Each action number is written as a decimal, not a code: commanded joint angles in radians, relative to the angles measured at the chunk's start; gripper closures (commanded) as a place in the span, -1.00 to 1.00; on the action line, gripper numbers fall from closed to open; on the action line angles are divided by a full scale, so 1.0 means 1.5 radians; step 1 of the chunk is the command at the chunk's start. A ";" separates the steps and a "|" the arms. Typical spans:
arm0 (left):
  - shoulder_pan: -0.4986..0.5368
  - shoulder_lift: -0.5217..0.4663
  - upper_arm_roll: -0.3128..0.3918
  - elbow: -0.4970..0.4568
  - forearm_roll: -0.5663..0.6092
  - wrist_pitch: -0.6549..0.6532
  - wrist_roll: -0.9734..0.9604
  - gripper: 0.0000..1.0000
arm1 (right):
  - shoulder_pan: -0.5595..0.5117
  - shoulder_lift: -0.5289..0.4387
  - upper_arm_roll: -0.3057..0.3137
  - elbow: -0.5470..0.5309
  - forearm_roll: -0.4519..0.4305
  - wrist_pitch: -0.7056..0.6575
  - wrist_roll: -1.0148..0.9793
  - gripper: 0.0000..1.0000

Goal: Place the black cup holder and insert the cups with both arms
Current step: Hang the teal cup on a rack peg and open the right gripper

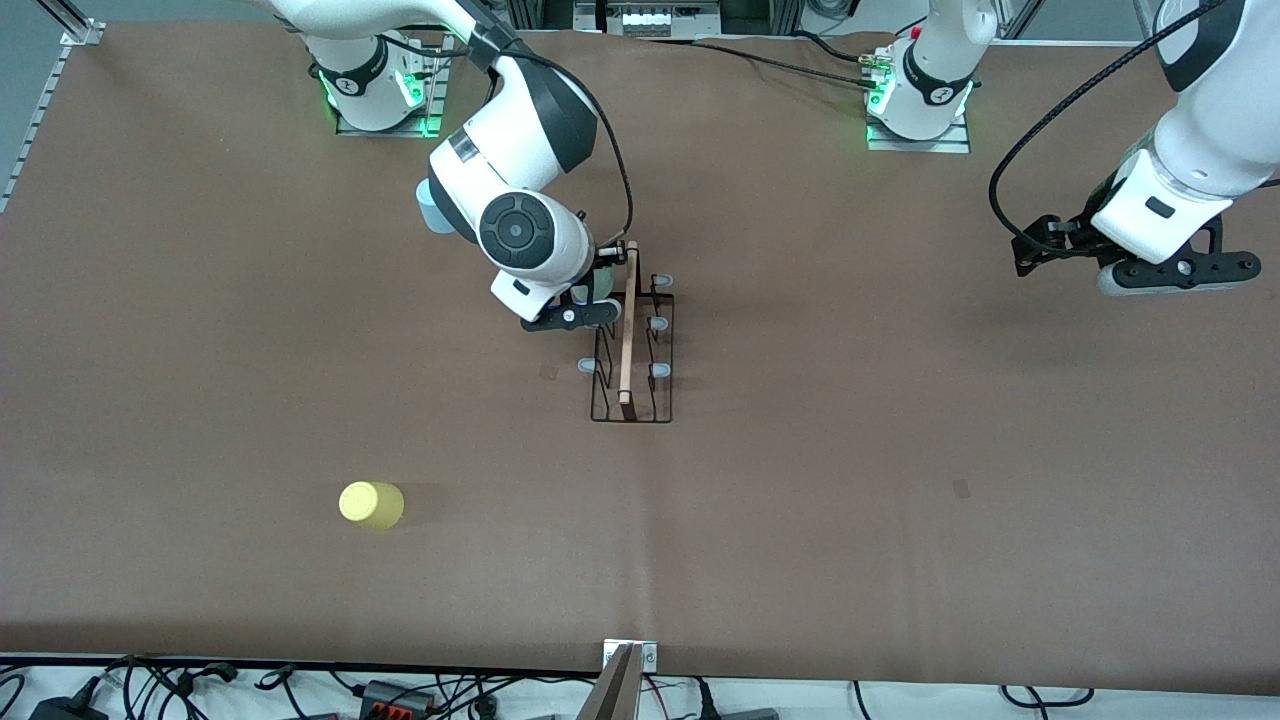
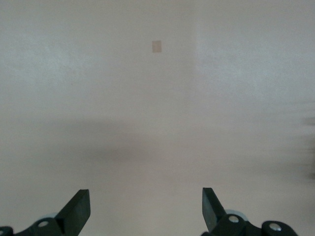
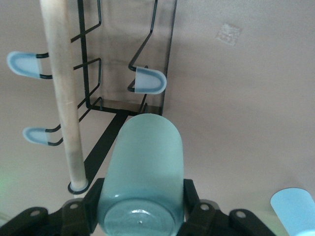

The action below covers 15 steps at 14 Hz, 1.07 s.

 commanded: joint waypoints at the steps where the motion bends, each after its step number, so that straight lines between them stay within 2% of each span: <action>1: -0.006 -0.018 0.007 -0.011 -0.006 0.007 0.002 -1.00 | 0.009 0.026 0.000 0.018 0.001 0.010 0.012 0.33; 3: -0.005 -0.017 0.002 0.005 -0.006 -0.004 0.001 -1.00 | 0.009 0.033 0.000 0.018 0.001 0.031 0.012 0.32; 4: -0.005 -0.014 0.001 0.005 -0.006 -0.005 -0.001 -1.00 | 0.010 0.037 0.000 0.018 0.001 0.037 0.012 0.03; 5: -0.005 -0.014 0.000 0.005 -0.006 -0.005 -0.002 -1.00 | 0.010 0.040 0.000 0.018 0.001 0.043 0.016 -0.99; 9: -0.006 -0.011 0.000 0.012 -0.006 -0.005 -0.001 -1.00 | 0.000 0.026 -0.006 0.033 -0.010 0.037 0.074 -1.00; 10: -0.006 -0.009 0.000 0.013 -0.006 -0.003 -0.001 -1.00 | -0.009 0.013 -0.021 0.048 -0.016 0.029 0.085 -1.00; 12: -0.006 0.000 0.000 0.025 -0.006 -0.004 0.002 -1.00 | -0.026 -0.004 -0.071 0.068 -0.036 -0.010 0.083 -1.00; 15: -0.006 0.000 0.000 0.026 -0.006 -0.005 0.003 -1.00 | -0.055 0.001 -0.155 0.080 -0.087 -0.008 0.086 -1.00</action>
